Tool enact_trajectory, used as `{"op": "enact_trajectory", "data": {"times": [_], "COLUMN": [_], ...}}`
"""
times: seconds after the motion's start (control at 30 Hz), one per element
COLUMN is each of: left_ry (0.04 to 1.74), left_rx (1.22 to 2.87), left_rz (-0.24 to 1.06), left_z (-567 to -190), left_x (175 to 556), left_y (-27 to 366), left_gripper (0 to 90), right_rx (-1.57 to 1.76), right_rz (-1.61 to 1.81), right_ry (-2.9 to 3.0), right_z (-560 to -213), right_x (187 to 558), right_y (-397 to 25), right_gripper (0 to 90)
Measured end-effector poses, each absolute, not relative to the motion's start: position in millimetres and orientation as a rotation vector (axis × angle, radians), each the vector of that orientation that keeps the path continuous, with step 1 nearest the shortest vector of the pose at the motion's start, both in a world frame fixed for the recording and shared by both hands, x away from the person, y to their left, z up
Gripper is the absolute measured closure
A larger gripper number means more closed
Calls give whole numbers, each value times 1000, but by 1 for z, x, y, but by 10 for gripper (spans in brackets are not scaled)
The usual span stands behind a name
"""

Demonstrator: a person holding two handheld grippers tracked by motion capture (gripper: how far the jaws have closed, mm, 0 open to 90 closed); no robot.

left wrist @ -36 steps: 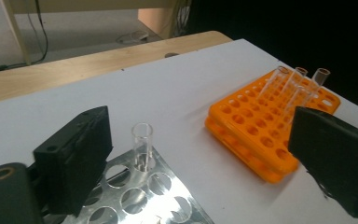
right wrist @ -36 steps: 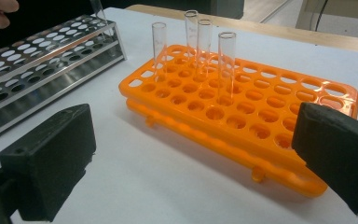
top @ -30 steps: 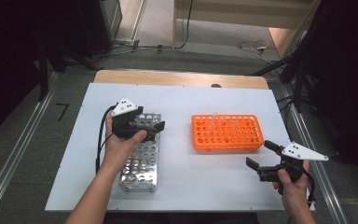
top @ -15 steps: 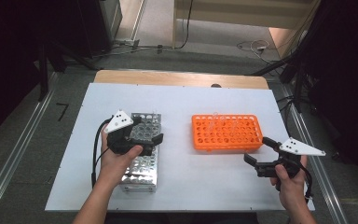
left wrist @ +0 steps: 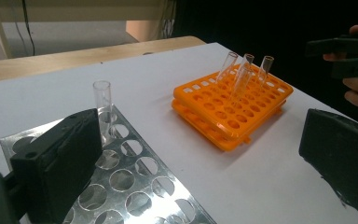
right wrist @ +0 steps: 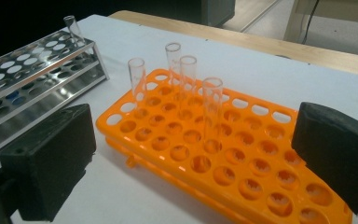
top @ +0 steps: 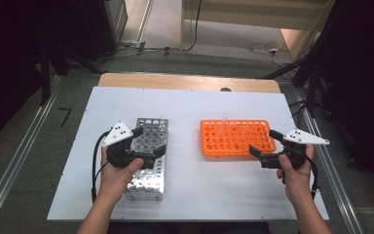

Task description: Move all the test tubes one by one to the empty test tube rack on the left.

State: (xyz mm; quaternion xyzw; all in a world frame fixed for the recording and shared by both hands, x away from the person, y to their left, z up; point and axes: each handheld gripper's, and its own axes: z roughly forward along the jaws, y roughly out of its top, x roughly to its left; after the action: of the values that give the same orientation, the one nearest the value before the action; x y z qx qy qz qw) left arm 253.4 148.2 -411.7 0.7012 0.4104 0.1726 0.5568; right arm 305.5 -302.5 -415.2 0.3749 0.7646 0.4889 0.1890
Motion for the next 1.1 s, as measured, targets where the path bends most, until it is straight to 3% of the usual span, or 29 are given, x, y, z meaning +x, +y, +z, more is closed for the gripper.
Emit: {"op": "enact_trajectory", "data": {"times": [0.63, 0.93, 1.1], "left_ry": [965, 961, 960], "left_rx": [1653, 1657, 1659], "left_rz": [385, 376, 375], "left_z": [-414, -415, -416], "left_x": [254, 253, 254], "left_y": [148, 145, 145], "left_gripper": [0, 0, 0], "right_rx": [1080, 1152, 1161], "right_rz": [1317, 1293, 1286], "right_ry": [2188, 2210, 2190], "right_z": [-427, -444, -450], "right_x": [348, 355, 356], "right_y": [-281, -275, -274], "right_gripper": [40, 145, 317]}}
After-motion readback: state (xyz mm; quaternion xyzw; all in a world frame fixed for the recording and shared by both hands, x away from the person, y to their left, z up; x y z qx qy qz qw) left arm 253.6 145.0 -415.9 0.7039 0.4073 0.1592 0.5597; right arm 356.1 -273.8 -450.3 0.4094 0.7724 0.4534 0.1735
